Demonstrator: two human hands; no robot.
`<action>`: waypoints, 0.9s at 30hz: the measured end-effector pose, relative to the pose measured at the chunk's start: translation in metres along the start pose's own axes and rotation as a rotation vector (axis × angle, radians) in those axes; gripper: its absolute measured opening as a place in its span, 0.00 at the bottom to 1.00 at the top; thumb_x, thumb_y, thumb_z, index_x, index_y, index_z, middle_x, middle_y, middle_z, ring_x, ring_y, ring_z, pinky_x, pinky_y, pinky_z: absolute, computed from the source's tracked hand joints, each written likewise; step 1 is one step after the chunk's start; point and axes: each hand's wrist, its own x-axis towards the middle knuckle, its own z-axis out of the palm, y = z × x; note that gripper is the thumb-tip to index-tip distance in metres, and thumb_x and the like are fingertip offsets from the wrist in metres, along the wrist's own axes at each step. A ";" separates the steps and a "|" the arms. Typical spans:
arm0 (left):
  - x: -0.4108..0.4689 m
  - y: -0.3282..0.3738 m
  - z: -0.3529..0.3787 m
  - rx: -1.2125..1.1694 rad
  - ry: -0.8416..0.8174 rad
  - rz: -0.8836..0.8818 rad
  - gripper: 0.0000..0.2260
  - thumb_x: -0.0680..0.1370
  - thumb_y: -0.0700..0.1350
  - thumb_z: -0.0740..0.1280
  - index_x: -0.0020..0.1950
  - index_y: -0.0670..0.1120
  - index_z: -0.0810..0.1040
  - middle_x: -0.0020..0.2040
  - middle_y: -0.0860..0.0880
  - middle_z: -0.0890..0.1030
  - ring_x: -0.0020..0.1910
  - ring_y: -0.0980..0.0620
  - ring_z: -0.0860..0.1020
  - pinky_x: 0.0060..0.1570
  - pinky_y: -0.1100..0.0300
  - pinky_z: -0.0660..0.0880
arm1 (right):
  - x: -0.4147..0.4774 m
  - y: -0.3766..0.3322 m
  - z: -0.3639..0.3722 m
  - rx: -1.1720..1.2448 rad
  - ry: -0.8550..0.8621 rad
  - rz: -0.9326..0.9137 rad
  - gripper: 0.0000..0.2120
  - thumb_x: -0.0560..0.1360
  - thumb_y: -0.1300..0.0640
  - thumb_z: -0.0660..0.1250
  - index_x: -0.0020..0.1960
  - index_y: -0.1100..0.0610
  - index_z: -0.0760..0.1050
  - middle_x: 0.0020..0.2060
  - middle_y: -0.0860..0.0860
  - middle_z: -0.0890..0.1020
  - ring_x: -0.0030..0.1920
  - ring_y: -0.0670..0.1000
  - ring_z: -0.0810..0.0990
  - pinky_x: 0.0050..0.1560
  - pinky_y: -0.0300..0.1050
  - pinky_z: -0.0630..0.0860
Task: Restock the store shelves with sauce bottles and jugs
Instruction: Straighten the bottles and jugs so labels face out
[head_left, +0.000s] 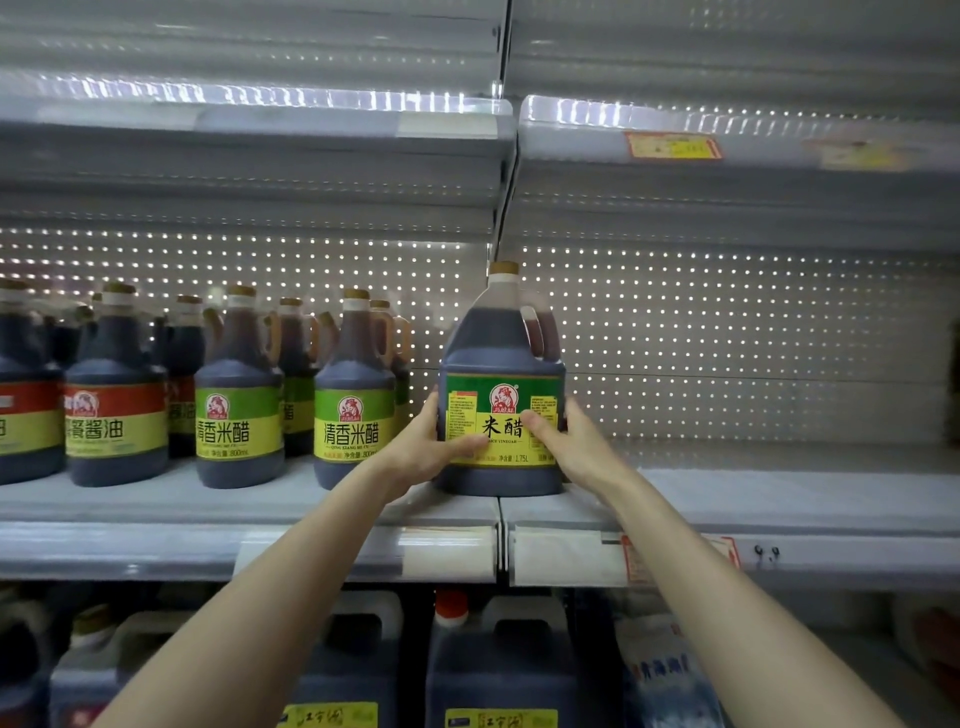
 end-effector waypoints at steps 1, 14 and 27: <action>0.001 -0.001 0.000 -0.003 -0.002 -0.001 0.27 0.75 0.38 0.69 0.71 0.47 0.63 0.53 0.53 0.80 0.51 0.59 0.79 0.49 0.63 0.76 | 0.000 0.000 0.000 0.001 0.002 0.003 0.20 0.75 0.42 0.66 0.62 0.49 0.69 0.56 0.47 0.81 0.56 0.50 0.80 0.62 0.55 0.75; 0.010 -0.009 -0.002 -0.007 -0.001 0.006 0.26 0.75 0.39 0.70 0.70 0.49 0.64 0.57 0.50 0.81 0.57 0.52 0.79 0.65 0.49 0.72 | 0.006 0.006 0.003 0.023 0.014 -0.015 0.22 0.74 0.40 0.66 0.65 0.48 0.68 0.57 0.46 0.81 0.58 0.50 0.80 0.63 0.55 0.74; 0.007 -0.009 0.000 -0.016 0.008 0.038 0.23 0.76 0.39 0.69 0.68 0.51 0.64 0.55 0.52 0.80 0.55 0.53 0.79 0.62 0.53 0.73 | 0.008 0.010 0.004 0.023 0.018 0.011 0.26 0.71 0.35 0.66 0.64 0.47 0.69 0.56 0.45 0.81 0.57 0.50 0.80 0.62 0.57 0.75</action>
